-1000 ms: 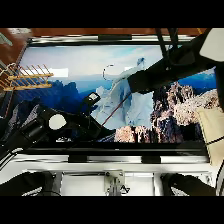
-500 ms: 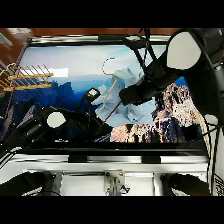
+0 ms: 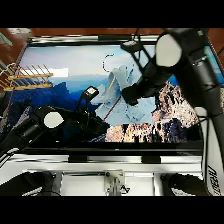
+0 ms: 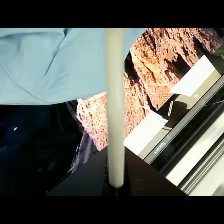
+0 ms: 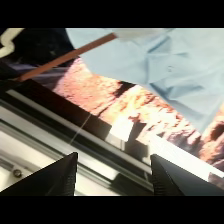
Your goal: Fold the shirts.
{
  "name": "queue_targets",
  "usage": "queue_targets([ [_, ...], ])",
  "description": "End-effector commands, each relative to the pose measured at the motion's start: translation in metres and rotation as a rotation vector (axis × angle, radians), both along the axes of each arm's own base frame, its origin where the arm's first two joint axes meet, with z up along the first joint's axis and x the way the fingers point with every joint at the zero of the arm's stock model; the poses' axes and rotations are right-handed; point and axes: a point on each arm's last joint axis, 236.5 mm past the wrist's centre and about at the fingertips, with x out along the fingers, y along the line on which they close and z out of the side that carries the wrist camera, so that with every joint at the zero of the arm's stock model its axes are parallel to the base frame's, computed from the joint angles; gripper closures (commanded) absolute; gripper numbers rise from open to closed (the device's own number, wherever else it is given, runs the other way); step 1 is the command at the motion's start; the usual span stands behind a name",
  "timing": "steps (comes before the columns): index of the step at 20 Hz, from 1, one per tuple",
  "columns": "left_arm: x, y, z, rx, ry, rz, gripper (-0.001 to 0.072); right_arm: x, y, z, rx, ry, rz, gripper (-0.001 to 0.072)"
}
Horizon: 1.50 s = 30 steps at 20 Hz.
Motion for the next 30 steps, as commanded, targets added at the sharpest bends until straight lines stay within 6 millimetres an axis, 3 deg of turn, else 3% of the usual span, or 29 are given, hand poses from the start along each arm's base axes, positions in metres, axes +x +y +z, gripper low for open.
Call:
queue_targets([
  [1,-0.003,0.007,-0.005,0.042,0.003,-0.021,0.0661,0.028,-0.069,0.043,-0.024,-0.171,-0.156,0.0131],
  [4,-0.023,0.018,-0.017,0.124,0.033,-0.123,0.0661,0.074,-0.163,0.08,0.026,-0.368,-0.425,0.0141],
  [5,-0.027,0.02,-0.018,0.137,0.034,-0.15,0.0661,0.085,-0.191,0.081,0.027,-0.392,-0.465,0.0213],
  [7,-0.028,0.021,-0.018,0.146,0.022,-0.176,0.0661,0.098,-0.224,0.066,-0.039,-0.381,-0.352,0.0332],
  [8,-0.029,0.021,-0.018,0.151,0.017,-0.19,0.0661,0.103,-0.226,0.055,-0.096,-0.372,-0.173,0.033],
  [10,-0.029,0.029,-0.018,0.195,0.006,-0.211,0.0661,0.112,-0.201,0.038,-0.113,-0.377,0.191,0.0233],
  [12,-0.019,0.044,-0.014,0.279,-0.038,-0.227,0.0661,0.113,-0.164,0.022,-0.074,-0.387,0.524,0.0219],
  [13,-0.011,0.05,-0.008,0.313,-0.074,-0.228,0.0661,0.111,-0.152,0.013,-0.075,-0.383,0.656,0.0111],
  [14,-0.004,0.052,-0.002,0.323,-0.103,-0.225,0.0661,0.109,-0.143,0.004,-0.072,-0.361,0.733,0.0104],
  [19,0.006,0.057,0.004,0.332,-0.139,-0.24,0.0661,0.11,-0.106,-0.023,-0.019,-0.327,0.9,0.0101],
  [21,0.01,0.062,0.004,0.359,-0.156,-0.241,0.0661,0.114,-0.102,-0.028,-0.012,-0.323,0.91,0.0052],
  [30,0.009,0.061,0.005,0.37,-0.187,-0.296,0.0662,0.128,-0.096,-0.057,0.016,-0.291,0.941,0.0052],
])
